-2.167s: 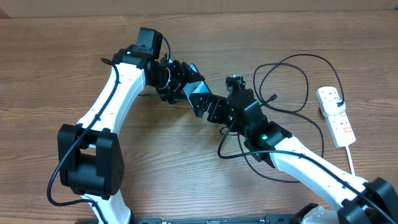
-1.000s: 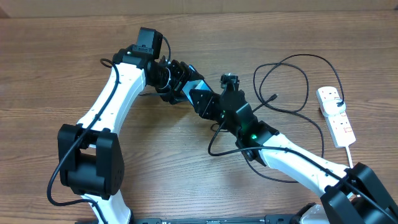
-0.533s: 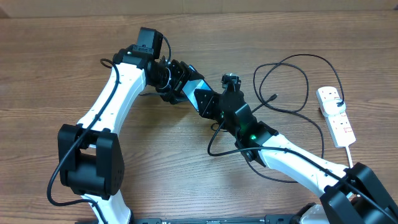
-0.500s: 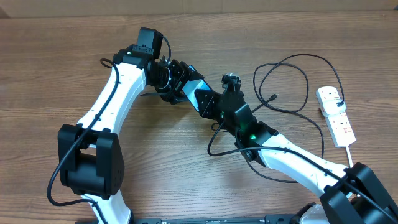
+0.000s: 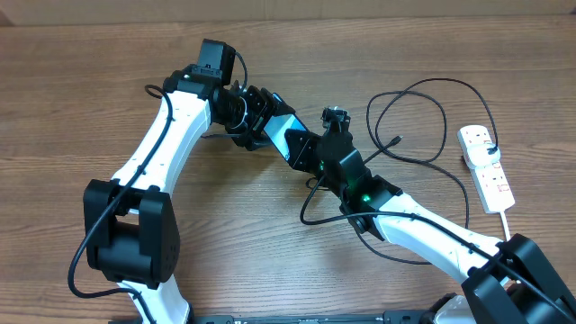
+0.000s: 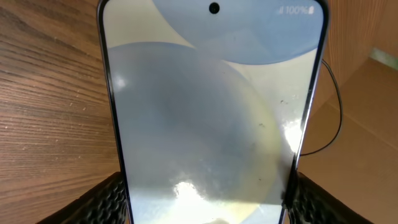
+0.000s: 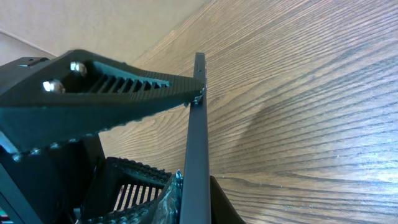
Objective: Plug charger to phone and switch on socket
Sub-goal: 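Grasp the phone's edge with the right gripper beside the left gripper, then release the phone from the left gripper and pull the left arm back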
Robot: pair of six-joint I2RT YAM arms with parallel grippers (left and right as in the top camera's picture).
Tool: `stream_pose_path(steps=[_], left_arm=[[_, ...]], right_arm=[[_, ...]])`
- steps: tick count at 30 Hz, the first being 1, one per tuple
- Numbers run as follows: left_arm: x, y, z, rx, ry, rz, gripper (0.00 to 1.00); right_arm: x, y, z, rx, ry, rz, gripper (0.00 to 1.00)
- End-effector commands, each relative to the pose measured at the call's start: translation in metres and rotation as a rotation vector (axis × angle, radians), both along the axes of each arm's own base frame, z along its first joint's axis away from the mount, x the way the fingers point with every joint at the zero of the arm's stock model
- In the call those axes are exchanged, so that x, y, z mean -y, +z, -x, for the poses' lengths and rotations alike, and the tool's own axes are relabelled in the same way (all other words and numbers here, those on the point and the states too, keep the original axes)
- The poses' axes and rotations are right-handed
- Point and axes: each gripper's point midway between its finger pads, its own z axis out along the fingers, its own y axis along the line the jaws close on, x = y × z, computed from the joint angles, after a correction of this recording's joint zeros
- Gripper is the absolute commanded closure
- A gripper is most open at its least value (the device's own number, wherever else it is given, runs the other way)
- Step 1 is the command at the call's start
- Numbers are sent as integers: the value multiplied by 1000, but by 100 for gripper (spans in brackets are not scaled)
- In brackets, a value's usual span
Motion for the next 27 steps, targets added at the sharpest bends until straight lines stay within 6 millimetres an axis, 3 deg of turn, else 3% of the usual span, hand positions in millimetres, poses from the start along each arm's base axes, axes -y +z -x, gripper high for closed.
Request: stream_pose_path(steps=[1, 3, 4, 13, 17, 20, 24, 27], left_arm=[[8, 12, -3, 35, -30, 26, 21], [6, 12, -3, 50, -42, 23, 4], [6, 12, -4, 60, -49, 23, 0], [-13, 28, -19, 231, -130, 13, 0], [-30, 59, -21, 378, -171, -9, 0], [-48, 94, -17, 529, -206, -51, 0], [-80, 131, 5, 660, -220, -212, 0], [-102, 155, 28, 729, -224, -361, 1]], right_arm=[[-6, 12, -3, 26, 10, -20, 91], [-5, 11, -2, 23, 9, -18, 92], [-5, 11, -2, 23, 9, -18, 92], [-14, 18, 5, 16, 73, -51, 96], [-12, 29, 11, 22, 85, -62, 96], [-4, 35, 17, -2, 89, -55, 96], [14, 49, 31, -130, 84, -169, 96], [24, 70, 42, -165, 140, -253, 96]])
